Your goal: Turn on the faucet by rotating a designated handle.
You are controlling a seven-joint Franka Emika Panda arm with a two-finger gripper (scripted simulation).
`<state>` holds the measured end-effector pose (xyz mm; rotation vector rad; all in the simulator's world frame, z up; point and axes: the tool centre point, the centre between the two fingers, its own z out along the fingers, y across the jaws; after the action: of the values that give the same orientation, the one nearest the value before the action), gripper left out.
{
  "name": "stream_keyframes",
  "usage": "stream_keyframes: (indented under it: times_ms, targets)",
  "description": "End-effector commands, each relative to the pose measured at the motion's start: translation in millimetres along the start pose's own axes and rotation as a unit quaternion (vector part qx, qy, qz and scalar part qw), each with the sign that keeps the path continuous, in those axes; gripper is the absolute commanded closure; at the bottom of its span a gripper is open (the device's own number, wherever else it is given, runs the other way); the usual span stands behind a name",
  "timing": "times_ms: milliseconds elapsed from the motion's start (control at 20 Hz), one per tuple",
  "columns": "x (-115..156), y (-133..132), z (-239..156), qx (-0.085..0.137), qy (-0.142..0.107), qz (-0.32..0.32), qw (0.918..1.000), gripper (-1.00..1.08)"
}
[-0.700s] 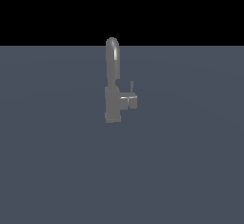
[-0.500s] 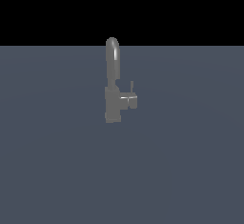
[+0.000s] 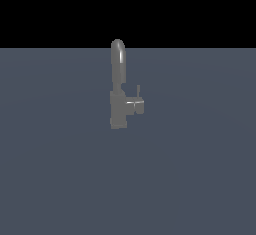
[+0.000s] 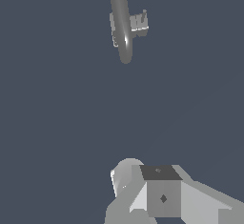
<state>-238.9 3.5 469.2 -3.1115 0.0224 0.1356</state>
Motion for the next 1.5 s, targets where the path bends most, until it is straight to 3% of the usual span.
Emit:
stream_keyframes:
  times_ms: [0, 400, 750, 1100, 1450]
  targets:
    - [8.3, -0.9, 0.9, 0.009, -0.01, 0.009, 0.9999, 1.08]
    - [47.6, -3.6, 6.3, 0.052, -0.057, 0.05, 0.9958, 1.08]
    - [87.4, -3.6, 15.4, 0.095, -0.105, 0.093, 0.9855, 1.08]
    - [127.4, -1.1, 28.8, 0.141, -0.154, 0.136, 0.9685, 1.08]
    - [166.6, 3.7, 46.9, 0.186, -0.204, 0.179, 0.9444, 1.08]
